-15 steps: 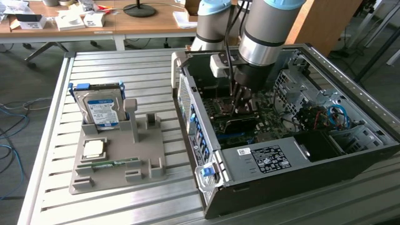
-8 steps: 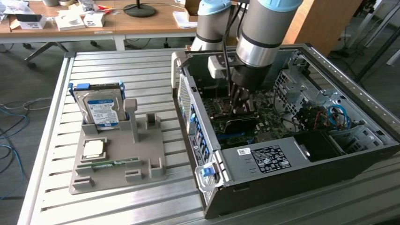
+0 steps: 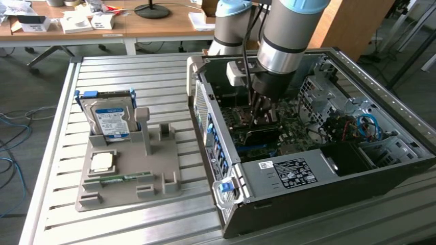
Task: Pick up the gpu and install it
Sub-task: 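Press down on the gpu until it lock into place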
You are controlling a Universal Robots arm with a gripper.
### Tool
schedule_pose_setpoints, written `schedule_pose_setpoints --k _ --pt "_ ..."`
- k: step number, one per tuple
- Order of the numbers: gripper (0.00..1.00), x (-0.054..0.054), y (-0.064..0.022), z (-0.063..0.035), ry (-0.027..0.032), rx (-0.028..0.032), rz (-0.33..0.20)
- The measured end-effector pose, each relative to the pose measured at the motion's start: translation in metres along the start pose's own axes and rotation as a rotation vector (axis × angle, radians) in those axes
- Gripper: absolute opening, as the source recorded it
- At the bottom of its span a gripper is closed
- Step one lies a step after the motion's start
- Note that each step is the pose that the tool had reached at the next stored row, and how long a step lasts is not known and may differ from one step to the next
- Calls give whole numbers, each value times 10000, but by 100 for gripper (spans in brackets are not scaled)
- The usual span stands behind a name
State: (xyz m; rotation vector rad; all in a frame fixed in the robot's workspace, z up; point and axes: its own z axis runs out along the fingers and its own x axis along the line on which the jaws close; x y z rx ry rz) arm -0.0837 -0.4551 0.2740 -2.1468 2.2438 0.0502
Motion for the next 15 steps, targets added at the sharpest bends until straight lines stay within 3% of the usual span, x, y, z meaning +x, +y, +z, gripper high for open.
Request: schedule_pose_setpoints --k 15 --pt "11 23 -2 6 2 -2 -2"
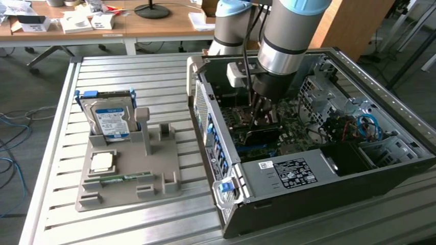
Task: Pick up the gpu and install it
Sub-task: 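Press down on the gpu until it lock into place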
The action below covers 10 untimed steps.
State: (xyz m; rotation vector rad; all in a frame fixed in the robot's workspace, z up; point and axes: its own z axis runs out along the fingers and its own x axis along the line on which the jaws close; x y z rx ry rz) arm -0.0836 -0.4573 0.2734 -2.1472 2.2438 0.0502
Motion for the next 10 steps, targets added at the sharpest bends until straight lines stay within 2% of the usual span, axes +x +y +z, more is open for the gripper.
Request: schedule_pose_setpoints --k 10 --pt "11 2 0 38 -4 3 0"
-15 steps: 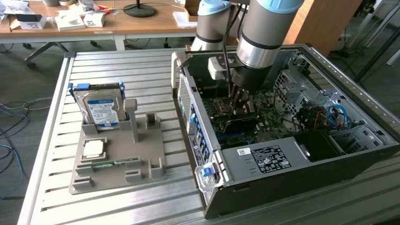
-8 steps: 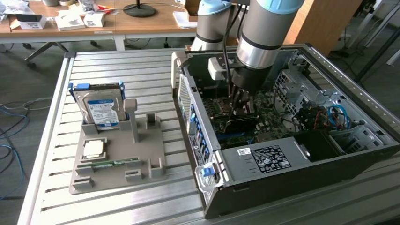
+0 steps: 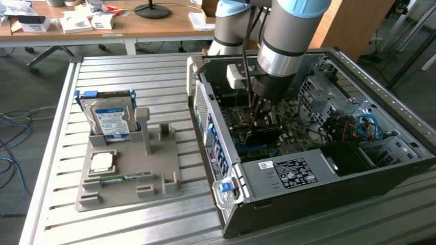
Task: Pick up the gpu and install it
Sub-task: 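Press down on the gpu until it lock into place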
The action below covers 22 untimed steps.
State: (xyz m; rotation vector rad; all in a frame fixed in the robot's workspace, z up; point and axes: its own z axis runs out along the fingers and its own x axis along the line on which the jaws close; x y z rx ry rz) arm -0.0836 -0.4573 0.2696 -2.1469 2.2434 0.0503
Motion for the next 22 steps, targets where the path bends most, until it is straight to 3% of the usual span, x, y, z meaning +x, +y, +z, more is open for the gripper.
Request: schedule_pose_setpoints --k 22 --pt "11 3 4 40 6 -4 0"
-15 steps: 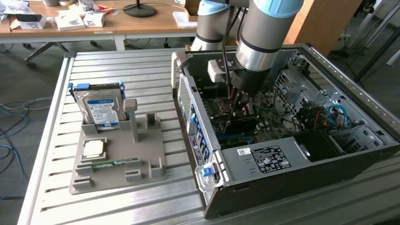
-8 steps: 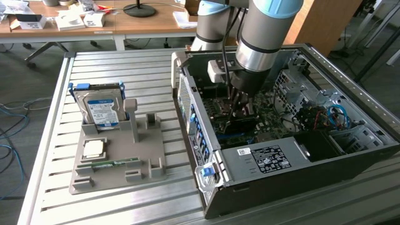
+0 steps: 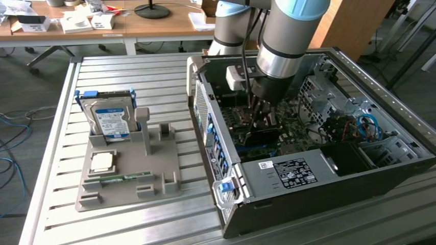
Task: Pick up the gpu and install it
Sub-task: 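Press down on the gpu until it lock into place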
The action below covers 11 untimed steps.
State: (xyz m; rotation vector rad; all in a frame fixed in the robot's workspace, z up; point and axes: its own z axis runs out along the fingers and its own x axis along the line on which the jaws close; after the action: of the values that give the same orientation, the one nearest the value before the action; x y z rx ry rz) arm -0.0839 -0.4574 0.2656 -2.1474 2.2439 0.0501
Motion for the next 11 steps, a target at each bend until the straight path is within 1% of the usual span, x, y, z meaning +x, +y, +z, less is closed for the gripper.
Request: schedule_pose_setpoints --k 5,7,11 --pt "11 0 2 13 -1 0 0" --pt "11 -1 1 28 -24 10 0" --pt "11 1 4 33 -3 0 0"
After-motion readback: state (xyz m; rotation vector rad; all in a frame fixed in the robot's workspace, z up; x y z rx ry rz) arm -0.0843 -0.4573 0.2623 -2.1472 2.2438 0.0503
